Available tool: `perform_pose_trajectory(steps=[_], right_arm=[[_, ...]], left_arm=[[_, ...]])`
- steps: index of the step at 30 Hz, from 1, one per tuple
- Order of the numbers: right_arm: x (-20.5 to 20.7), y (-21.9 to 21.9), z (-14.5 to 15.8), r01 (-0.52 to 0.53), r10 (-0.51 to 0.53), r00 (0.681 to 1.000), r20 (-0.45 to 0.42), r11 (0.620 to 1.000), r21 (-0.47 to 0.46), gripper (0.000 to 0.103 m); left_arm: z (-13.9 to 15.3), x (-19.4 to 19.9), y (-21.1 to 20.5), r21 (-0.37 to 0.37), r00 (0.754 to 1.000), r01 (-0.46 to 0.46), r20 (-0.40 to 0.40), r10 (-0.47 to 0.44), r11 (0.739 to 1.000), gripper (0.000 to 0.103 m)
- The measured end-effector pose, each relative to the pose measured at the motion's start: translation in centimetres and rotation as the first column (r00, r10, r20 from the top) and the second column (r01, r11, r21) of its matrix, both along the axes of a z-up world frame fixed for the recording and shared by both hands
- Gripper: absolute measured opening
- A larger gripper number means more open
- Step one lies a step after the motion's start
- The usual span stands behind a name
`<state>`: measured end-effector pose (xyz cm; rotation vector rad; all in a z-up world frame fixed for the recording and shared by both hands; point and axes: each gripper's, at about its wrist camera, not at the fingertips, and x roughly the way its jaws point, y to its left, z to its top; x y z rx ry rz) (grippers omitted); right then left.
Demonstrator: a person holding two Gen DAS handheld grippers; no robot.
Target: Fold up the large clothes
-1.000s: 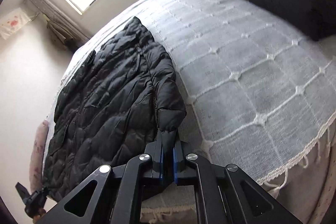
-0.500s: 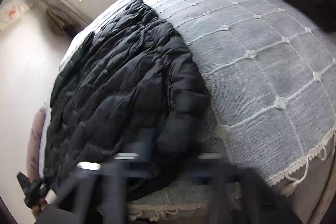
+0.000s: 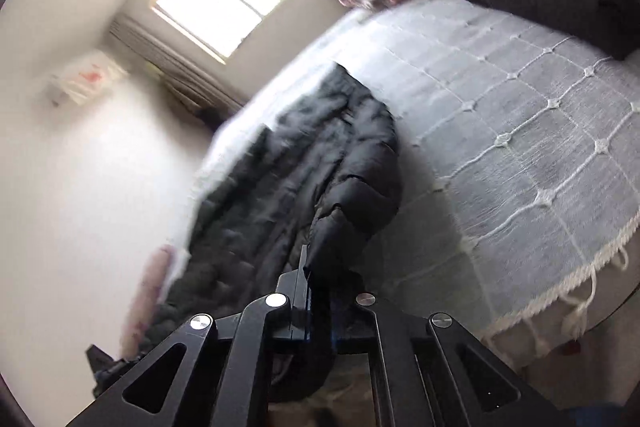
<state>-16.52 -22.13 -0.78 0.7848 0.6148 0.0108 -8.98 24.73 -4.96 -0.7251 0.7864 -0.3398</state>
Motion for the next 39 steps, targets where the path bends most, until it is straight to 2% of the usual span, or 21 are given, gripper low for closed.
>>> perform_pose_trajectory(steps=[4, 10, 14, 18, 20, 21, 22, 23, 24, 26, 28, 31, 34, 37, 39], right_arm=[[-3.4, -0.4, 1.9, -0.012, 0.001, 0.99, 0.144, 0.997, 0.07, 0.005], [-5.7, -1.0, 6.8, -0.053, 0.018, 0.945, 0.326, 0.994, 0.1, 0.005], [-3.6, -1.2, 9.9, -0.085, 0.039, 0.921, 0.387, 0.991, 0.103, 0.005], [2.7, -1.7, 12.8, -0.094, 0.045, 0.915, 0.401, 0.99, 0.102, 0.005], [7.7, -2.4, 13.2, -0.078, 0.024, 0.929, 0.368, 0.988, 0.134, 0.009], [10.2, -3.0, 13.1, -0.059, 0.007, 0.94, 0.34, 0.988, 0.144, 0.011], [13.7, -3.6, 12.5, -0.021, -0.022, 0.955, 0.296, 0.99, 0.142, 0.013], [15.5, -3.8, 11.9, 0.014, -0.049, 0.963, 0.265, 0.991, 0.131, 0.019], [17.8, -4.3, 10.9, 0.069, -0.094, 0.971, 0.219, 0.99, 0.119, 0.025], [20.6, -5.1, 8.8, 0.162, -0.167, 0.976, 0.136, 0.986, 0.049, 0.052], [20.8, -5.4, 6.8, 0.238, -0.23, 0.966, 0.118, 0.97, -0.054, 0.072], [21.2, -7.2, 4.9, 0.295, -0.295, 0.955, 0.013, 0.947, -0.128, 0.074], [22.2, -8.7, 4.0, 0.301, -0.31, 0.95, -0.037, 0.941, -0.151, 0.074], [24.6, -8.6, 2.8, 0.226, -0.252, 0.963, -0.099, 0.949, -0.219, 0.074], [25.3, -7.2, 2.3, 0.146, -0.184, 0.975, -0.121, 0.951, -0.271, 0.074]], left_arm=[[3.9, -3.8, 0.8, -0.034, 0.997, -0.02, 0.075, 0.023, 0.999, 0.009], [9.4, -5.5, 1.7, -0.056, 0.981, -0.023, 0.193, 0.033, 0.998, 0.009], [11.8, -3.9, 2.5, -0.074, 0.972, -0.046, 0.227, 0.062, 0.996, 0.009], [14.4, 1.7, 2.1, -0.072, 0.968, -0.075, 0.232, 0.09, 0.995, 0.01], [14.7, 7.0, 1.5, -0.051, 0.976, -0.07, 0.201, 0.079, 0.996, 0.014], [14.1, 10.4, 1.3, -0.061, 0.984, -0.085, 0.153, 0.093, 0.995, 0.018], [13.1, 13.5, 1.2, -0.067, 0.99, -0.086, 0.106, 0.093, 0.994, 0.028], [12.5, 15.4, 0.9, -0.057, 0.993, -0.079, 0.084, 0.084, 0.995, 0.034], [11.7, 17.4, 0.7, -0.039, 0.995, -0.079, 0.055, 0.082, 0.996, 0.045], [9.8, 19.9, 0.7, 0.013, 0.993, -0.117, -0.027, 0.118, 0.993, 0.054], [8.2, 20.9, 0.8, 0.047, 0.991, -0.118, -0.057, 0.12, 0.992, 0.063], [6.4, 21.5, 1.1, 0.083, 0.989, -0.126, -0.07, 0.132, 0.989, 0.069], [4.0, 23.6, 1.0, 0.105, 0.981, -0.11, -0.151, 0.126, 0.988, 0.069], [2.6, 25.4, 0.3, 0.122, 0.969, -0.097, -0.217, 0.122, 0.988, 0.069], [2.1, 26.3, -0.5, 0.15, 0.966, -0.091, -0.228, 0.124, 0.984, 0.069]])
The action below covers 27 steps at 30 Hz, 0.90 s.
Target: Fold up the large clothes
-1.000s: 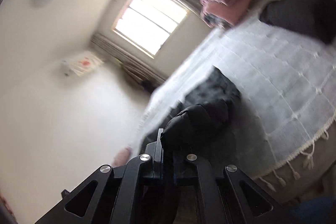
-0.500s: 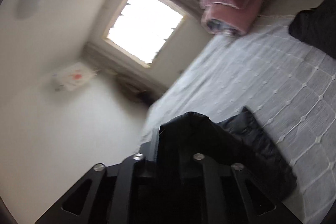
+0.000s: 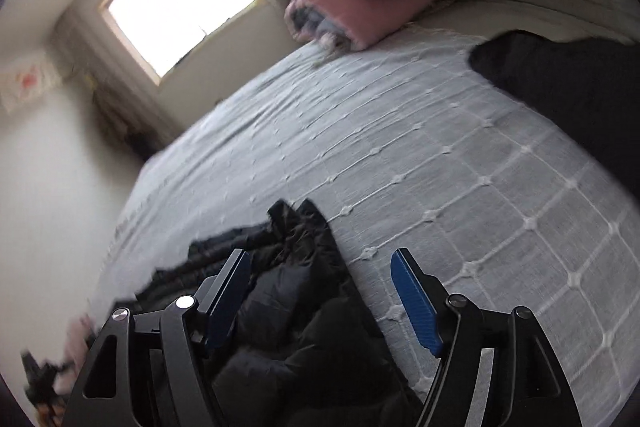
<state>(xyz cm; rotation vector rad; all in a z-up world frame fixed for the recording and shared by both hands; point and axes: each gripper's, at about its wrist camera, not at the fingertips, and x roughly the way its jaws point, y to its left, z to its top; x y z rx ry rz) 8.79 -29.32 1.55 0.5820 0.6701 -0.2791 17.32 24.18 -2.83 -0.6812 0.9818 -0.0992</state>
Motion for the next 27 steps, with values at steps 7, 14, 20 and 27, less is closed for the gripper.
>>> perform_pose_trajectory(steps=[7, 14, 20, 27], right_arm=[[4.9, 2.1, -3.3, -0.139, 0.125, 0.982, -0.14, 0.985, -0.098, 0.072], [5.9, 3.0, -3.3, -0.175, 0.151, 0.978, -0.145, 0.97, -0.171, 0.006], [6.2, 4.3, 0.7, -0.104, 0.103, 0.995, -0.016, 0.963, -0.247, 0.005], [11.1, 4.2, -1.5, -0.053, 0.027, 0.995, -0.091, 0.953, -0.3, 0.005]], left_arm=[[-1.2, 2.1, -3.1, 0.163, 0.999, 0.047, -0.027, -0.043, 0.985, 0.062], [0.9, 2.1, -4.5, 0.324, 0.996, 0.034, 0.063, -0.058, 0.945, 0.004], [4.2, 3.9, -4.2, 0.297, 0.99, -0.045, 0.144, 0.002, 0.954, 0.003], [2.2, 9.1, -4.5, 0.241, 0.988, -0.099, 0.143, 0.066, 0.966, 0.003]])
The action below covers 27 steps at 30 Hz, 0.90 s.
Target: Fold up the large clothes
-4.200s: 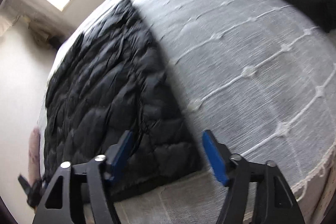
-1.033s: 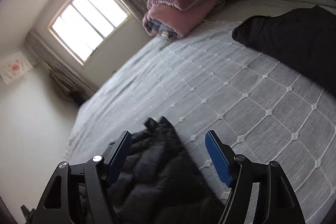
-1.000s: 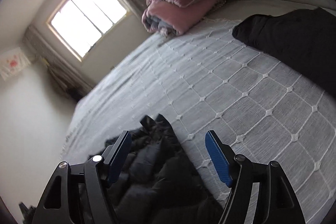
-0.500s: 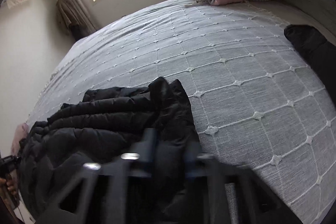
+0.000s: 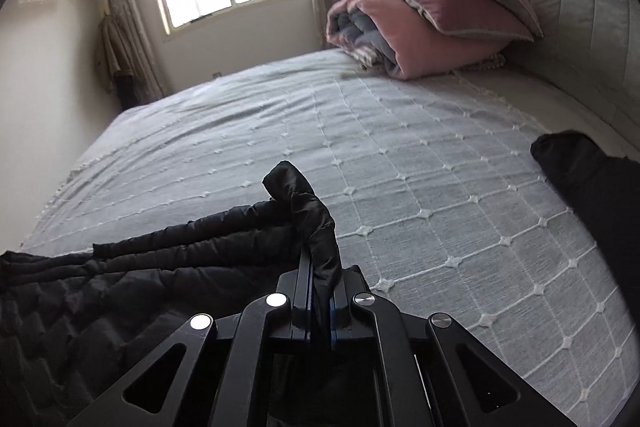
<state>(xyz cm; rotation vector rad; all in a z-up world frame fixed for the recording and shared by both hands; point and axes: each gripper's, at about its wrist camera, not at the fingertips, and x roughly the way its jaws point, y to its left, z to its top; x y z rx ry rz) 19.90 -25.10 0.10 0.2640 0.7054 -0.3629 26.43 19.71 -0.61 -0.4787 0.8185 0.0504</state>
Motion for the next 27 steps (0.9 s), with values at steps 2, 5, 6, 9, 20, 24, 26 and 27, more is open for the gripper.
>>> perform_pose_trajectory(steps=[2, 5, 6, 9, 20, 24, 26, 27], right_arm=[[1.2, -0.9, -1.2, 0.021, -0.021, 1.0, -0.023, 1.0, 0.016, 0.005], [2.6, -1.3, -2.7, 0.037, -0.036, 0.998, -0.049, 0.999, 0.01, 0.005], [3.0, -1.2, -3.0, 0.038, -0.038, 0.997, -0.061, 0.999, 0.0, 0.005], [3.8, -1.0, -4.0, 0.052, -0.053, 0.995, -0.089, 0.998, -0.021, 0.005], [5.7, -0.7, -6.7, 0.108, -0.117, 0.975, -0.187, 0.993, -0.057, 0.015], [4.9, -0.8, -5.7, 0.162, -0.168, 0.964, -0.205, 0.986, -0.044, 0.029], [4.1, -0.1, -3.8, 0.172, -0.176, 0.965, -0.192, 0.984, -0.041, 0.068], [3.7, 0.3, -3.0, 0.157, -0.161, 0.973, -0.167, 0.987, -0.038, 0.075]], left_arm=[[-1.4, 1.2, 0.0, 0.003, 1.0, -0.009, -0.016, 0.009, 1.0, 0.003], [-3.0, 2.9, -0.3, 0.032, 0.999, -0.008, -0.038, 0.009, 0.999, 0.003], [-3.4, 3.1, -0.6, 0.061, 0.999, -0.004, -0.042, 0.007, 0.998, 0.003], [-4.8, 3.6, -1.4, 0.137, 0.998, -0.002, -0.062, 0.011, 0.991, 0.003], [-6.4, 3.9, -1.0, 0.115, 0.998, 0.007, -0.063, 0.001, 0.993, 0.01], [-4.3, 2.5, 0.2, 0.008, 0.999, -0.028, -0.026, 0.028, 1.0, 0.021], [-2.2, 0.8, 0.6, -0.03, 0.999, -0.04, 0.027, 0.041, 0.999, 0.034], [-1.3, 0.0, 0.5, -0.027, 0.998, -0.039, 0.05, 0.04, 0.999, 0.041]])
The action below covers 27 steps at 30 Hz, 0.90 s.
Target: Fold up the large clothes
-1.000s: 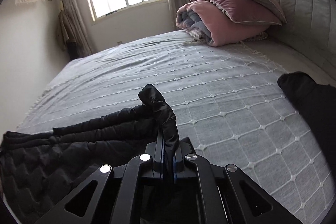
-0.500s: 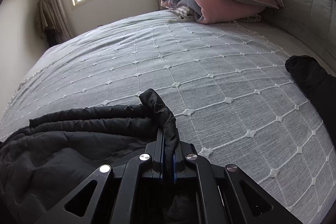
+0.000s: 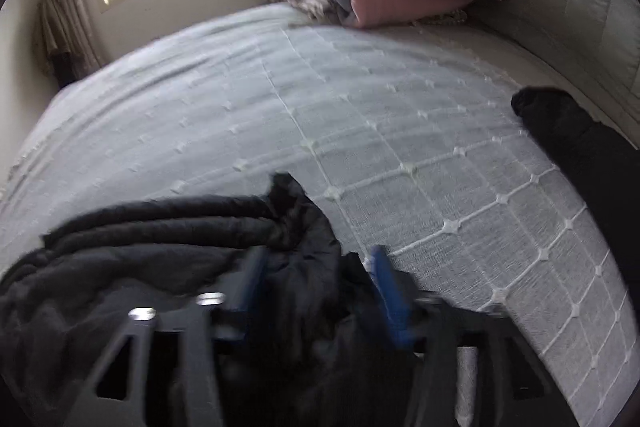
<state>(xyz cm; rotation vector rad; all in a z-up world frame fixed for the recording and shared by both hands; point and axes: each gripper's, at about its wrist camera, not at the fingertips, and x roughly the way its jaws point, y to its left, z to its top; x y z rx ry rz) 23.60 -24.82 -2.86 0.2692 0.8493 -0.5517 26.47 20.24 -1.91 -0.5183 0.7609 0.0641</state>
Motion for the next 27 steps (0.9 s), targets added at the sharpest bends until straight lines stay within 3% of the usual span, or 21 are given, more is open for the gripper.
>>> perform_pose_trajectory(steps=[2, 5, 7, 9, 14, 19, 24, 27], right_arm=[[-1.5, 1.9, 2.9, -0.063, 0.066, 0.996, 0.06, 0.997, -0.05, 0.079], [-3.4, 5.1, 5.3, -0.16, 0.169, 0.984, 0.056, 0.978, -0.135, 0.08], [-4.9, 7.2, 6.0, -0.229, 0.238, 0.97, 0.058, 0.966, -0.122, 0.08], [-5.9, 9.5, 6.2, -0.318, 0.321, 0.944, 0.08, 0.947, -0.048, 0.08], [-5.1, 15.0, 4.5, -0.463, 0.457, 0.885, 0.092, 0.883, 0.072, 0.08], [-2.9, 19.7, 0.4, -0.557, 0.557, 0.83, -0.028, 0.83, 0.006, 0.08], [-1.8, 19.2, -1.3, -0.585, 0.582, 0.81, -0.075, 0.81, -0.028, 0.08], [-1.9, 16.5, -1.8, -0.563, 0.557, 0.824, -0.105, 0.825, -0.041, 0.082]], left_arm=[[1.9, -1.7, -1.0, 0.038, 0.999, 0.023, 0.032, -0.024, 0.999, 0.046], [3.1, -4.2, -3.8, 0.062, 0.993, 0.106, 0.048, -0.109, 0.992, 0.055], [3.1, -5.8, -7.1, 0.076, 0.975, 0.219, 0.03, -0.222, 0.973, 0.058], [3.0, -7.0, -10.0, 0.099, 0.956, 0.291, 0.014, -0.294, 0.952, 0.059], [0.9, -8.3, -15.5, 0.112, 0.913, 0.408, -0.034, -0.406, 0.906, 0.059], [-1.5, -6.7, -17.0, 0.217, 0.897, 0.441, -0.102, -0.429, 0.871, 0.059], [-2.7, -4.8, -13.3, 0.156, 0.924, 0.379, -0.112, -0.365, 0.912, 0.059], [-3.2, -4.0, -10.7, 0.191, 0.952, 0.297, -0.134, -0.274, 0.936, 0.059]])
